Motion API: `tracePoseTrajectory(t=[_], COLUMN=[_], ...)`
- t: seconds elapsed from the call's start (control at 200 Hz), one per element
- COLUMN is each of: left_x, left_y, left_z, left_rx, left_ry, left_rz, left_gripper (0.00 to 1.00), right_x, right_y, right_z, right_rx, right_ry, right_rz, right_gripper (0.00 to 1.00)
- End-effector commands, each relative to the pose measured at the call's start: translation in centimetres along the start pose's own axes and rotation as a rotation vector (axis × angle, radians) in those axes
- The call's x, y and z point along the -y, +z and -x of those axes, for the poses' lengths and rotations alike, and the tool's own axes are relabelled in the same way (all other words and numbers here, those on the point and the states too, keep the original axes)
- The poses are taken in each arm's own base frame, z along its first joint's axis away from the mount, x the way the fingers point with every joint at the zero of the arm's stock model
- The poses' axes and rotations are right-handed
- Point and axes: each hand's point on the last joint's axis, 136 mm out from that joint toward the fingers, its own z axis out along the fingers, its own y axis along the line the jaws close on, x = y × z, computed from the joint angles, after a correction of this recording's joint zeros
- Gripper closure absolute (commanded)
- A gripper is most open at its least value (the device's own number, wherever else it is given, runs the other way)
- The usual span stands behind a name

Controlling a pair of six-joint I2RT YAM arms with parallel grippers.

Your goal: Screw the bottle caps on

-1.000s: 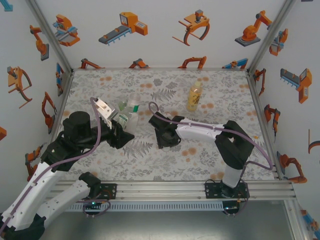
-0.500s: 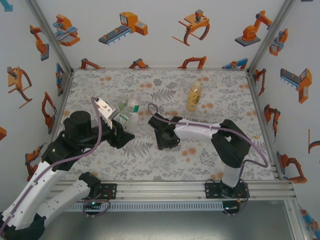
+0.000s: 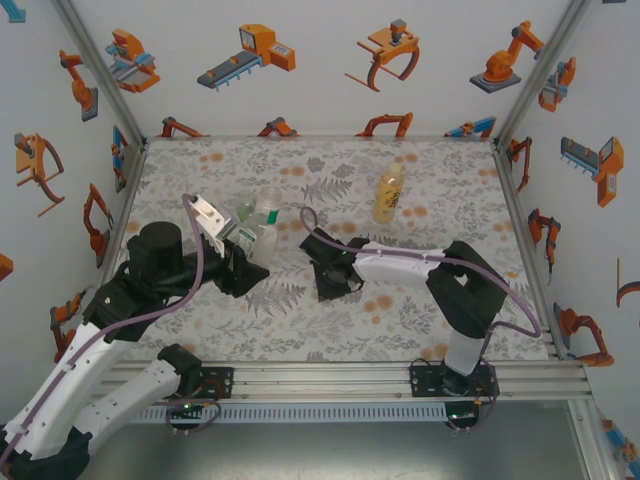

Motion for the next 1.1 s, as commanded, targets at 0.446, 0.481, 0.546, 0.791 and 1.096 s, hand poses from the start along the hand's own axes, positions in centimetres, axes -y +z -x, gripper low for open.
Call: tracePoseTrajectory(t=[0.446, 0.481, 0.546, 0.791, 1.096], left_x=[0.4, 0.3, 0.4, 0.3, 0.2], left_y=[0.9, 0.9, 0.8, 0.8, 0.8], left_z=[1.4, 1.3, 1.3, 1.2, 0.6], left_rx=[0.028, 0.026, 0.027, 0.015, -0.001], left_ry=[-0.014, -0.015, -0.017, -0.023, -0.032], left_rz=[-0.038, -0.037, -0.039, -0.034, -0.029], left_gripper=[1.0, 1.0, 1.0, 1.0, 1.0], right_x=[6.1, 6.2, 5.9, 3.9, 3.3], right_y=[-1.3, -1.3, -1.3, -1.1, -1.0], right_z=[-2.3, -2.2, -1.8, -0.7, -1.0], right_rx=[0.032, 0.026, 0.018, -0.027, -0.047], right_ry=[0.272, 0.265, 0.235, 0.071, -0.064], right_rz=[0.051, 0.033, 0.015, -0.131, -0.292], right_gripper=[0.55, 0.55, 0.54, 0.47, 0.5])
